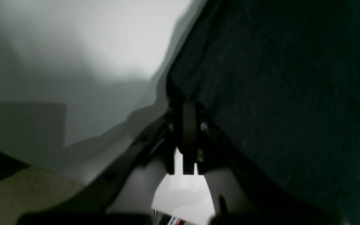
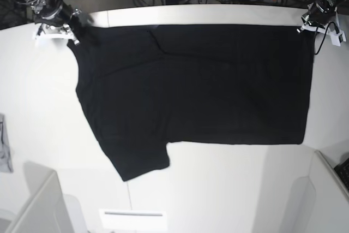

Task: Fold the T-shirt properly
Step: 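Release the shirt edge with both grippers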

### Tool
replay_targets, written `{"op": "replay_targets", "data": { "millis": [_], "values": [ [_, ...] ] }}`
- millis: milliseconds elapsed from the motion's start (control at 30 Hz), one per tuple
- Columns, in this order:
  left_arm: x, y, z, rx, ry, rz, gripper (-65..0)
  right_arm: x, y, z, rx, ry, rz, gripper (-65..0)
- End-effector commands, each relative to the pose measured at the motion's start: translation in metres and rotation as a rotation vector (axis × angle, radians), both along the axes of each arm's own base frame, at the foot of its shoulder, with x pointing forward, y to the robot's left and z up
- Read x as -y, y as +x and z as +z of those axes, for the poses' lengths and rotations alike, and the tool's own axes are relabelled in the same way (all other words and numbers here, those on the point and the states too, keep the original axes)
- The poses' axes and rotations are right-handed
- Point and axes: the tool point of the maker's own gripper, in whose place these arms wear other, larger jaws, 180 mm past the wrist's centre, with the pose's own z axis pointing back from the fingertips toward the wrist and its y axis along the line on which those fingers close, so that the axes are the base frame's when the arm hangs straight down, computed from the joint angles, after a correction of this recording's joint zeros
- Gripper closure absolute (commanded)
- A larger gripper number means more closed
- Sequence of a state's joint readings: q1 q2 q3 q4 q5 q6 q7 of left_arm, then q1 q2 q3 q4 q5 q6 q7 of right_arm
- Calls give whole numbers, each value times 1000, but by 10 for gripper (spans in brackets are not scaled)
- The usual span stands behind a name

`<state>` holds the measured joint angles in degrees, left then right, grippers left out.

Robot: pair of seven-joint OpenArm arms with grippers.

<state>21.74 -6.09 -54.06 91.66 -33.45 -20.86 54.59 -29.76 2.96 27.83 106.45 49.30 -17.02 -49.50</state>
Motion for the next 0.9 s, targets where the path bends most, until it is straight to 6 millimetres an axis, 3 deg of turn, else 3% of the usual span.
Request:
{"op": "replay_targets", "data": {
  "millis": [0,233,433,867],
  "values": [
    [-9,4,12,26,32,-1,0,5,4,8,27,-22,4,0],
    [-11,-8,9,-3,37,1,0,6,-6,7,5,-28,8,0],
    [-11,-19,8,-27,42,-3,0,24,-21,8,-21,-60,-21,0],
    [-11,-26,8,-42,49,-8,0,27,-21,9,-20,-64,-27,0]
  ]
}}
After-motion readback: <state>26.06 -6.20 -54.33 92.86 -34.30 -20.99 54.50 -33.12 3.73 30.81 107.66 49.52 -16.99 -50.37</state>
